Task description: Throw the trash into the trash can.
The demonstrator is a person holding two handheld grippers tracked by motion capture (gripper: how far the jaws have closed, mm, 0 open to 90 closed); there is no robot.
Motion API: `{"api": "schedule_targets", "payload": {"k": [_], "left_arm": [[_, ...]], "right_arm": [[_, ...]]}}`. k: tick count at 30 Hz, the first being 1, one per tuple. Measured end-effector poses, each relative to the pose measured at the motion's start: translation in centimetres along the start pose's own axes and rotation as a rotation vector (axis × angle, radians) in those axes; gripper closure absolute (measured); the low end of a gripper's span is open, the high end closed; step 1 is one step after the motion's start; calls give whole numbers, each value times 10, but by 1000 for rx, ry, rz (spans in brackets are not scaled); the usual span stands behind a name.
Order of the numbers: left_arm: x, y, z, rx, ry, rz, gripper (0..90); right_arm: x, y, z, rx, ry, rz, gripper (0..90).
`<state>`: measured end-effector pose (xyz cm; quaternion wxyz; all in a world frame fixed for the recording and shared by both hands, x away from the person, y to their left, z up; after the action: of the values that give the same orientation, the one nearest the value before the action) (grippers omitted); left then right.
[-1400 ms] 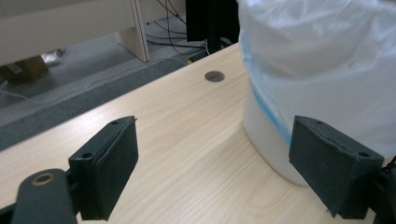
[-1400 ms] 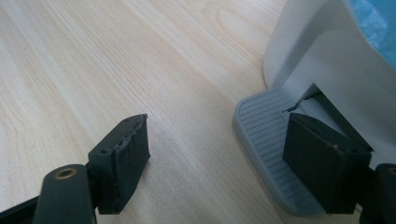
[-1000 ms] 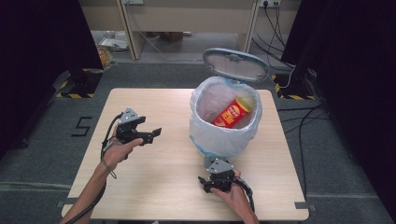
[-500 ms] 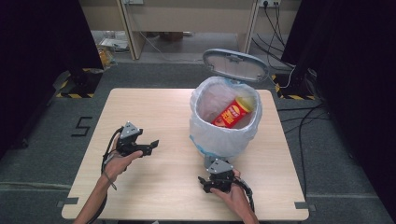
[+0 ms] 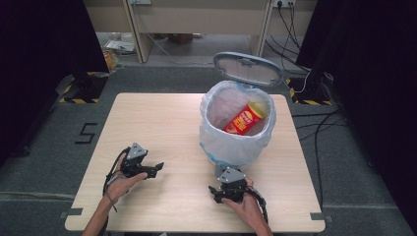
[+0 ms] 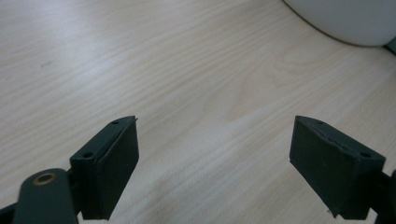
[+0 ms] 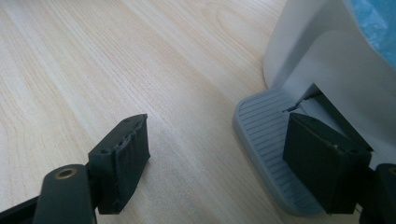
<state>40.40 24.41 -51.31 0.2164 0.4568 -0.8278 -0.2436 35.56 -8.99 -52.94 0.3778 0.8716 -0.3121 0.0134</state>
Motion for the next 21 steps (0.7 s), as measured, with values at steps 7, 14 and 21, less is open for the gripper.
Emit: {"api": "schedule_targets", "payload": {"k": [7, 14, 21], "left_arm": [[-3, 1, 10, -30, -6, -6, 154], [-2, -3, 17, -80, -26, -11, 155], [-2, -9, 24, -82, -4, 17, 144]], "right_arm": [[-1, 0, 0, 2, -1, 3, 226], [0, 0, 0, 4, 4, 2, 226], [0, 0, 0, 4, 3, 2, 226]]}}
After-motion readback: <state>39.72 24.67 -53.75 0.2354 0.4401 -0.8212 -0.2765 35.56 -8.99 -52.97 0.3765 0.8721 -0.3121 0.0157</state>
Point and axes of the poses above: each handheld gripper's, and its own axes: y roughly backward along the jaws, z roughly out of its underside, x roughly to its right, the point moved 2 cm from there along -y, roughly forward along the jaws, and after that the axes turned 10 degrees about y, right-handed, at the moved point
